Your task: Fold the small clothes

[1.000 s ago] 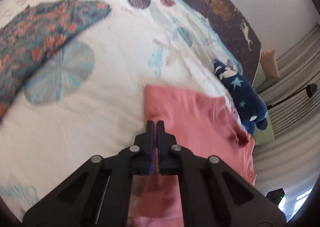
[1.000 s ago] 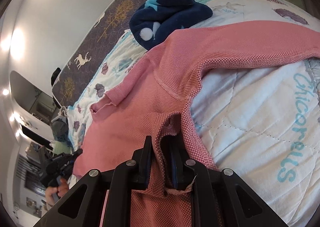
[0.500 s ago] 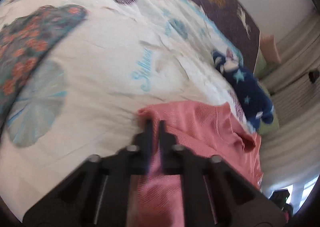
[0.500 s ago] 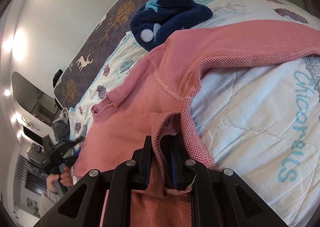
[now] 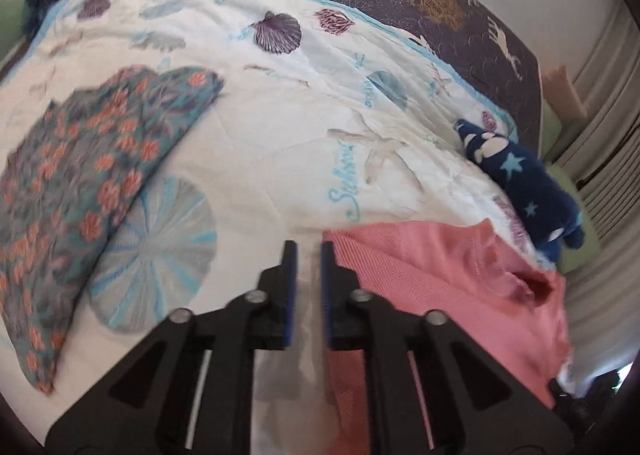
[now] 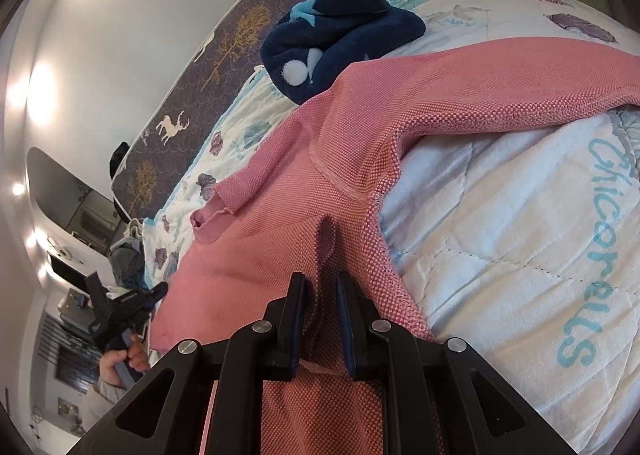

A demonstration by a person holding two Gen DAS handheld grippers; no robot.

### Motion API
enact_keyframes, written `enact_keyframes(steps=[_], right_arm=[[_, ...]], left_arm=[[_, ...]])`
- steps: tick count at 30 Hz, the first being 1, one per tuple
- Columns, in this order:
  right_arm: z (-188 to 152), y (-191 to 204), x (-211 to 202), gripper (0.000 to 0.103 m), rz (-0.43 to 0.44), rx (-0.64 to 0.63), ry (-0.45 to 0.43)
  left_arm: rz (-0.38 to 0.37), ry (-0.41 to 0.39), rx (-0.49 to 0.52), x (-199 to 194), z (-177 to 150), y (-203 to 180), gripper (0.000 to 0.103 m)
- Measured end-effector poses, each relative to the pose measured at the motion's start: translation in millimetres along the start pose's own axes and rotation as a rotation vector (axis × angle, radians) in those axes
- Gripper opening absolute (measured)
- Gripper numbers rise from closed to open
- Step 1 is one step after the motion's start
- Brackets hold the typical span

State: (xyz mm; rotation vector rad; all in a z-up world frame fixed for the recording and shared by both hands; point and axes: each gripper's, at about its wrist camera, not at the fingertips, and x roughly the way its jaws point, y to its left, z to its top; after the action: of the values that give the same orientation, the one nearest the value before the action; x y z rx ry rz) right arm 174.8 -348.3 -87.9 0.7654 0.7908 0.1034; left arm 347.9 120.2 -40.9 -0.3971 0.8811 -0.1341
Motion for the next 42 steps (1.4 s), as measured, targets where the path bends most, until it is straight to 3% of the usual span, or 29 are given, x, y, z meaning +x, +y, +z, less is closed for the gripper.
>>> enact_keyframes(steps=[1, 3, 5, 7, 10, 11, 13, 15, 17, 20, 21, 22, 23, 24, 27, 31, 33, 37, 39, 42], right_arm=[[0, 0, 0, 0.015, 0.0, -0.001, -0.002], [0, 1, -1, 0.015, 0.001, -0.002, -0.003], [0, 0, -2, 0.016, 0.006, 0.002, -0.005], [1, 0, -3, 0.016, 0.013, 0.009, -0.007], [1, 2, -7, 0.016, 0.009, 0.004, -0.014], [0, 4, -8, 0.016, 0.005, -0.007, -0.015], [-2, 7, -10, 0.016, -0.001, -0.025, -0.011], [-3, 10, -12, 0.016, -0.021, -0.043, -0.008], [-3, 14, -18, 0.02, -0.07, -0.067, 0.0], [7, 9, -29, 0.027, -0.085, -0.083, 0.011], [12, 3, -35, 0.03, -0.083, -0.066, 0.002], [20, -7, -45, 0.04, -0.083, -0.027, -0.022], [25, -14, -51, 0.06, -0.098, 0.003, -0.044], [32, -29, -63, 0.072, -0.134, 0.061, -0.091], [42, -64, -89, 0.073, -0.179, 0.179, -0.158], [43, -97, -112, 0.073, -0.213, 0.231, -0.183], [41, -107, -116, 0.073, -0.229, 0.237, -0.183], [44, -127, -118, 0.074, -0.243, 0.268, -0.188], [56, -140, -119, 0.074, -0.256, 0.295, -0.195], [77, -163, -121, 0.074, -0.299, 0.352, -0.213]], left_arm=[[-0.003, -0.009, 0.004, -8, -3, 0, 0.028], [0.005, -0.042, 0.028, -25, -9, -1, 0.03], [-0.064, -0.049, 0.033, -35, -14, -4, 0.03], [-0.182, -0.026, 0.048, -45, -26, -14, 0.03], [-0.294, 0.053, 0.102, -36, -48, -32, 0.031], [-0.278, 0.088, 0.122, -27, -56, -37, 0.032], [-0.159, 0.148, 0.173, 1, -72, -43, 0.028], [-0.134, 0.093, 0.196, -2, -78, -47, 0.028], [-0.105, 0.115, 0.134, -13, -75, -56, 0.03], [-0.223, 0.144, 0.146, -30, -75, -83, 0.037], [-0.24, 0.14, 0.198, -37, -78, -100, 0.048], [-0.247, 0.134, 0.241, -41, -81, -114, 0.056], [-0.257, 0.126, 0.288, -43, -85, -128, 0.058], [-0.267, 0.122, 0.335, -42, -90, -144, 0.06], [-0.245, 0.156, 0.411, -20, -97, -183, 0.06], [-0.285, 0.27, 0.394, 29, -88, -218, 0.06], [-0.25, 0.304, 0.395, 60, -80, -237, 0.06], [-0.111, 0.231, 0.41, 94, -54, -265, 0.059], [-0.042, 0.156, 0.423, 95, -36, -280, 0.058], [-0.046, 0.07, 0.437, 79, -24, -285, 0.058]])
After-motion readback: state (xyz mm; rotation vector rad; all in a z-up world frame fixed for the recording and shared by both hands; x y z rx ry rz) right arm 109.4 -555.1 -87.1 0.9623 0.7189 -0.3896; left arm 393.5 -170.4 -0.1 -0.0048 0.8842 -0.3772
